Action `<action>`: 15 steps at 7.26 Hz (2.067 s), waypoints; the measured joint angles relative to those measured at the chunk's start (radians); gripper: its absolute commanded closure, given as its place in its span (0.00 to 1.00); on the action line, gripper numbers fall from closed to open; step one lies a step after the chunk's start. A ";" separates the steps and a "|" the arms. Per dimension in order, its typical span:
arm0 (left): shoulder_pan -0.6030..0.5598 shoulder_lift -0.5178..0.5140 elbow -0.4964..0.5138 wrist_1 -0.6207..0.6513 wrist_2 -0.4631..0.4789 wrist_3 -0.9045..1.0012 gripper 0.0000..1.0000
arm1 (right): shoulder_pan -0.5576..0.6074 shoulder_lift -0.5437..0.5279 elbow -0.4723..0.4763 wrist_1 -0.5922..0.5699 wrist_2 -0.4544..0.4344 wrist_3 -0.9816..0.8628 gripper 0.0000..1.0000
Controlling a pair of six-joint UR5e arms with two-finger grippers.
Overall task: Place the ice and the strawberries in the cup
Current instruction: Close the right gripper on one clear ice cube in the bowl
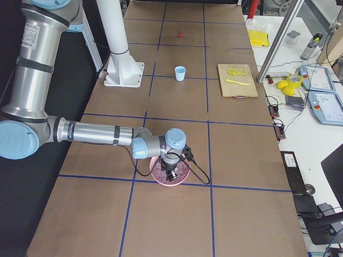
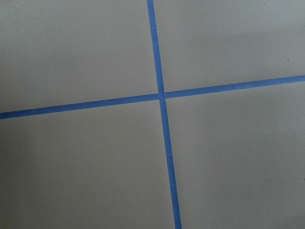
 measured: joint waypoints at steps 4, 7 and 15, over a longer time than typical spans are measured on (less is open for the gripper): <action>0.000 0.003 -0.009 0.002 -0.001 0.000 0.00 | -0.001 0.000 -0.001 0.000 -0.019 -0.007 0.45; 0.000 0.009 -0.022 0.005 -0.001 -0.001 0.00 | -0.001 0.002 0.001 0.000 -0.019 -0.003 0.58; -0.001 0.014 -0.045 0.015 -0.001 -0.002 0.00 | 0.050 -0.077 0.148 -0.013 -0.005 -0.013 1.00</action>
